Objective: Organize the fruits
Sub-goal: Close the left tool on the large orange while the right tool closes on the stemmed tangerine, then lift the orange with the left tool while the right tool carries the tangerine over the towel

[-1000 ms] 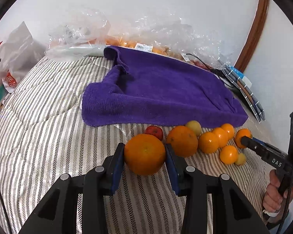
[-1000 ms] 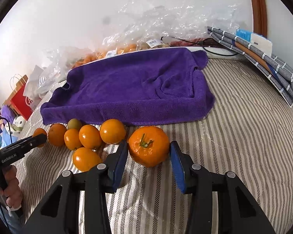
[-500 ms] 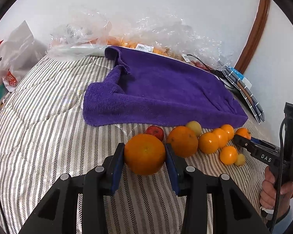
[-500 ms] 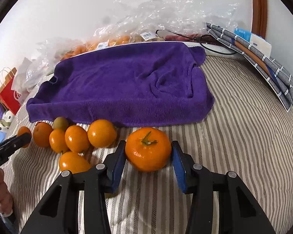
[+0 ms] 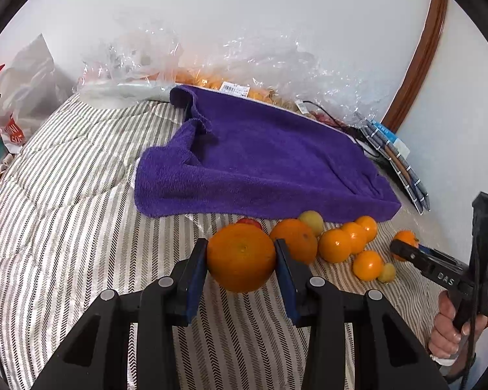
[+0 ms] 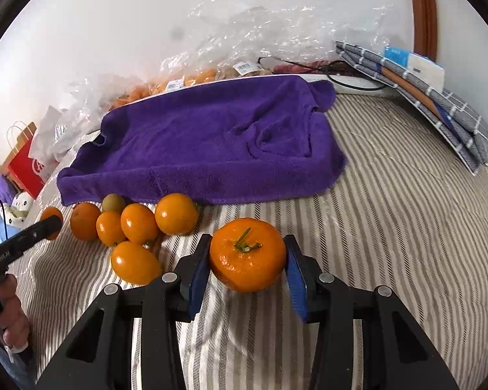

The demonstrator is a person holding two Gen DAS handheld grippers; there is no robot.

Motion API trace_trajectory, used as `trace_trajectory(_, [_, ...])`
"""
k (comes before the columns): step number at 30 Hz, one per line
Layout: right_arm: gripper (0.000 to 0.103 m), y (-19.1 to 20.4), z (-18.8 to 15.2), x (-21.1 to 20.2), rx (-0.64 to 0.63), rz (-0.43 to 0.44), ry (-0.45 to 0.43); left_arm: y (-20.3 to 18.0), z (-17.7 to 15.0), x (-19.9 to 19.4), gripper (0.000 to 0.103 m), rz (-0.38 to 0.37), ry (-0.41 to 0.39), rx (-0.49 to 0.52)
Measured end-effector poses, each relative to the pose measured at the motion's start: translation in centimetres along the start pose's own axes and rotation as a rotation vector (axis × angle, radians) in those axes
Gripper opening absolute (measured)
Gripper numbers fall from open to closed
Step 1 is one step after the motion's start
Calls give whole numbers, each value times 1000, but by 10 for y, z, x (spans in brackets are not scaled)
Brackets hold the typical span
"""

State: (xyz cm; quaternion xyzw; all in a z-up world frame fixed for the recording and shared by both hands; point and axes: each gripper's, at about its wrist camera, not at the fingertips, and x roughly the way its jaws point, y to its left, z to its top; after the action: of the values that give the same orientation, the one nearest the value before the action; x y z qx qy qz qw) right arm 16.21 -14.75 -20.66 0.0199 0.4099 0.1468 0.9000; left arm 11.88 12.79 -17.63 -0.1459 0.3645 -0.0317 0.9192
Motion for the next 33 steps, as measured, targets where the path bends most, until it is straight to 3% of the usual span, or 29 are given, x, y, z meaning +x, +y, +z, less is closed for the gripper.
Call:
trace_trajectory(6, [43, -6, 6, -40, 20, -12, -50, 4, 2, -23, 38, -19, 14, -64])
trace_trajectory(9, [43, -8, 16, -59, 22, -22, -82, -2, 9, -41, 38, -6, -4, -48])
trace_trajectory(18, [43, -7, 54, -84, 25, 2, -144, -19, 64, -76, 38, 13, -74, -24])
trace_trajectory(24, [43, -5, 82, -88, 13, 7, -171, -36, 106, -76, 38, 16, -109, 5])
trace_trajectory(33, [43, -8, 128, -67, 24, 23, -195, -52, 155, -39, 38, -11, -101, 21])
